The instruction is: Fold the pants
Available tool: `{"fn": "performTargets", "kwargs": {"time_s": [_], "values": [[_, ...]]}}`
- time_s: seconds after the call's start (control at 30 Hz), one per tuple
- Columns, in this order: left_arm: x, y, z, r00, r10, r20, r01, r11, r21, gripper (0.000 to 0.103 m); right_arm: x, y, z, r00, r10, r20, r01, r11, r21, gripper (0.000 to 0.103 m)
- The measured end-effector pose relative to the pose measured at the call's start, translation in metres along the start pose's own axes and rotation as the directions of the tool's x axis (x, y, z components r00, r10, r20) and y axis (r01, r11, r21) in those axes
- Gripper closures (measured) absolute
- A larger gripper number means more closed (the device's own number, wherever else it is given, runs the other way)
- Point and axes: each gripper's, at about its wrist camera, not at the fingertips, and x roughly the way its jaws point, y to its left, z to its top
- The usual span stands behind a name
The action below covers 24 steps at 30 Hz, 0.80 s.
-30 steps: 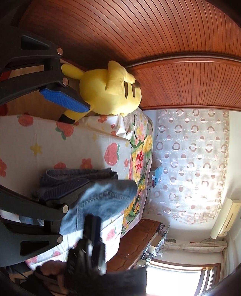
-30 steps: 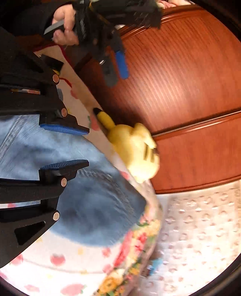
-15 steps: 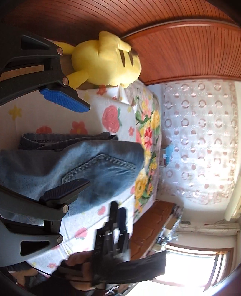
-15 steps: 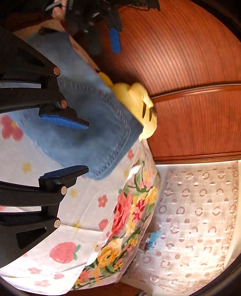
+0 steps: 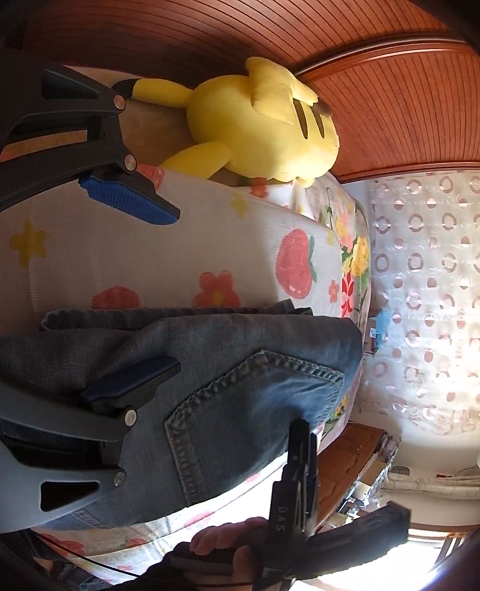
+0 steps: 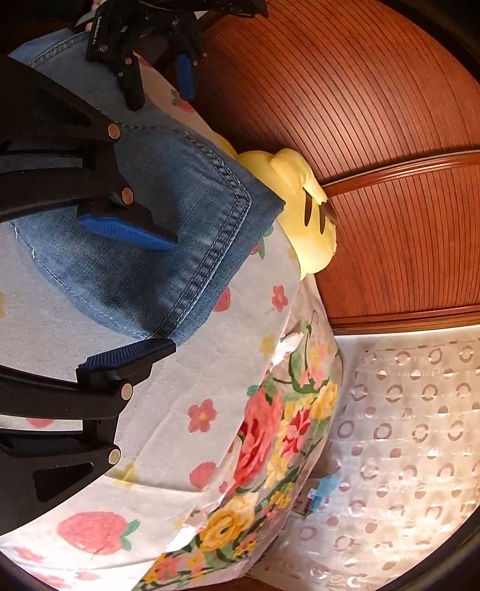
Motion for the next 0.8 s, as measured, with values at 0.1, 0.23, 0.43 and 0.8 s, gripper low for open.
{"fn": "performTargets", "kwargs": {"time_s": [0.1, 0.23, 0.43, 0.8], "values": [[-0.007, -0.003, 0.016, 1.000, -0.002, 0.025, 0.002, 1.000, 0.016, 0.028, -0.002, -0.009, -0.003, 1.000, 0.019, 0.008, -0.019, 0.999, 0.040, 0.045], [-0.011, -0.008, 0.047, 0.997, -0.024, 0.070, 0.021, 0.999, 0.050, 0.028, -0.009, -0.018, -0.011, 0.997, 0.070, 0.019, -0.071, 0.994, 0.084, 0.045], [0.015, -0.016, 0.087, 0.995, -0.090, 0.052, 0.086, 0.993, 0.081, 0.033, 0.005, -0.034, -0.016, 0.994, 0.106, 0.006, -0.106, 0.985, 0.135, 0.036], [0.049, -0.025, 0.098, 0.993, -0.114, -0.012, 0.114, 0.987, 0.111, 0.042, 0.034, -0.053, -0.007, 0.980, 0.196, -0.039, -0.189, 0.972, 0.136, 0.035]]}}
